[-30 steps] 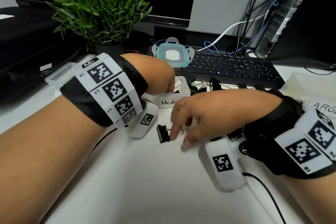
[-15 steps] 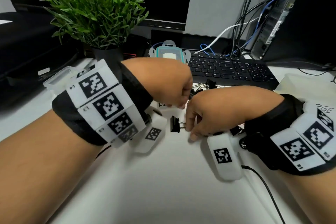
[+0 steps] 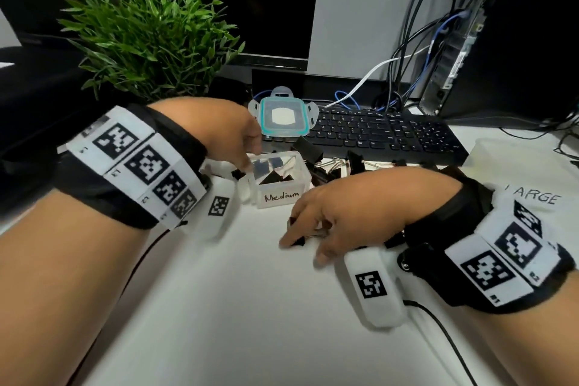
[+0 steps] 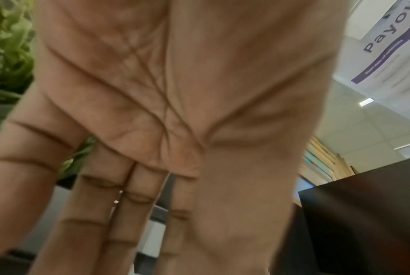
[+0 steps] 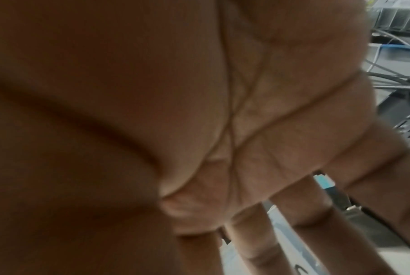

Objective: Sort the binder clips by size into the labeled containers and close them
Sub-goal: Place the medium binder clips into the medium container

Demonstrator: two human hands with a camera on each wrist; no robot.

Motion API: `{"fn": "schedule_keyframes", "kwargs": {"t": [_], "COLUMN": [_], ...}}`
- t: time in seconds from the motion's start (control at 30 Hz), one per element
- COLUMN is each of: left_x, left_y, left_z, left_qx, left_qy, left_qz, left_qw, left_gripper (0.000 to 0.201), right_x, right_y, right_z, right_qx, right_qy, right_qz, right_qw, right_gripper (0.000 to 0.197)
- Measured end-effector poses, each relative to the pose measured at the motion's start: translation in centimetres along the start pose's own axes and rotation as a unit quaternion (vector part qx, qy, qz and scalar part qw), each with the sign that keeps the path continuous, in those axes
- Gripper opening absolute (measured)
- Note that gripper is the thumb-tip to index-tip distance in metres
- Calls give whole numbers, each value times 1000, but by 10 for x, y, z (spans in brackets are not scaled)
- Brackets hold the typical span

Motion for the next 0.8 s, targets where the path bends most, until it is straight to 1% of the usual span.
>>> {"fn": "schedule_keyframes", "kwargs": {"t": [0.1, 0.2, 0.37, 0.53, 0.63, 0.7, 0.8], "left_x": [9, 13, 14, 19, 18, 18, 17], "left_y": [7, 11, 11, 15, 15, 14, 15], "left_z": [7, 10, 16, 21, 22, 23, 23], "left_qx": [3, 11, 22, 30, 33, 34, 41], "left_qy": [-22, -28, -56, -32, -34, -22, -15], "left_qz": [-16, -22, -29, -37, -38, -40, -38], "left_qw": [1000, 999, 998, 998, 998, 998, 998], "left_gripper": [48, 59, 78, 78, 78, 79, 80], "right_x": [-1, -6, -6, -7, -5, -3, 1], "right_y": [1, -2, -2, -4, -2, 0, 4], "right_z": [1, 3, 5, 4, 3, -3, -15], "right_qx": [16, 34, 62, 66, 78, 79, 88], "right_qy": [5, 31, 53, 18, 22, 7, -33], "right_qz": [12, 33, 22, 29, 25, 10, -37], "right_qw": [1000, 998, 996, 997, 996, 997, 995], "right_gripper": [40, 29, 22, 17, 15, 16, 15]}}
Point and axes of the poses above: each hand's wrist, its own y-axis towards the middle knuckle, its own x-axis out of the palm, z = x × y, the point moved 4 cm from there along y, towards the middle knuckle, and after that the axes turned 14 degrees about x, right-handed, at the moved point
